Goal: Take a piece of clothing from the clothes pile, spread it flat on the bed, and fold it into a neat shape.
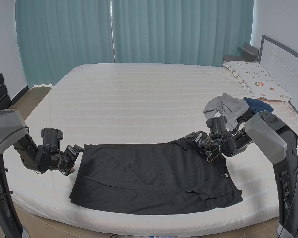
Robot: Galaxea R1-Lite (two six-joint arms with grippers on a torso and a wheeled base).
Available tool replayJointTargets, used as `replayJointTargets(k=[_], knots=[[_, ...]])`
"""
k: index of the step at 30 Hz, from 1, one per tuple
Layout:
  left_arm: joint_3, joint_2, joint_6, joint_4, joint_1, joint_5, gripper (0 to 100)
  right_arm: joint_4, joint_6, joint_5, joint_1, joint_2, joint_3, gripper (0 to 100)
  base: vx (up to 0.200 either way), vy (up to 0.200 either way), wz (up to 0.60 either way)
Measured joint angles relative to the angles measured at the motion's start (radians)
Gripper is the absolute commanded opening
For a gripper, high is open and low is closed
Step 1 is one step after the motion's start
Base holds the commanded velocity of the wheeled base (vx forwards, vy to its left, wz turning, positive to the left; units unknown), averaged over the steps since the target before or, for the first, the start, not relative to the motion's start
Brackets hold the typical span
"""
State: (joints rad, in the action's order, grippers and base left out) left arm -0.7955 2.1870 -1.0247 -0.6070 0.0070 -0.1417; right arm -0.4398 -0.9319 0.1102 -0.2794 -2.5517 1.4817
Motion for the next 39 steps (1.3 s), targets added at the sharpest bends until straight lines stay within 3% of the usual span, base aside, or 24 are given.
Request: replayJointTargets(k=[7, 14, 20, 23, 28, 39], knots=[[0.0, 0.0, 0.001, 0.0, 0.0, 0.0, 100, 0.005, 0.003, -0.015, -0.002, -0.036, 0.068, 100, 0.0, 0.0, 0.0], [-0.001, 0.0, 0.003, 0.0, 0.0, 0.0, 100, -0.001, 0.016, -0.076, -0.001, -0.126, 0.319, 100, 0.0, 0.0, 0.0], [-0.001, 0.001, 0.003, 0.0, 0.0, 0.0, 100, -0.127, 0.058, -0.1, 0.002, -0.203, 0.486, 100, 0.0, 0.0, 0.0], [-0.001, 0.001, 0.002, 0.0, 0.0, 0.0, 100, -0.22, 0.138, -0.097, 0.003, -0.229, 0.508, 100, 0.0, 0.0, 0.0], [0.0, 0.001, 0.002, 0.0, -0.001, 0.0, 100, -0.249, 0.219, -0.105, 0.007, -0.282, 0.516, 100, 0.0, 0.0, 0.0], [0.001, 0.001, 0.002, 0.0, -0.001, 0.001, 100, -0.209, 0.227, -0.144, 0.021, -0.296, 0.511, 100, 0.0, 0.0, 0.0]])
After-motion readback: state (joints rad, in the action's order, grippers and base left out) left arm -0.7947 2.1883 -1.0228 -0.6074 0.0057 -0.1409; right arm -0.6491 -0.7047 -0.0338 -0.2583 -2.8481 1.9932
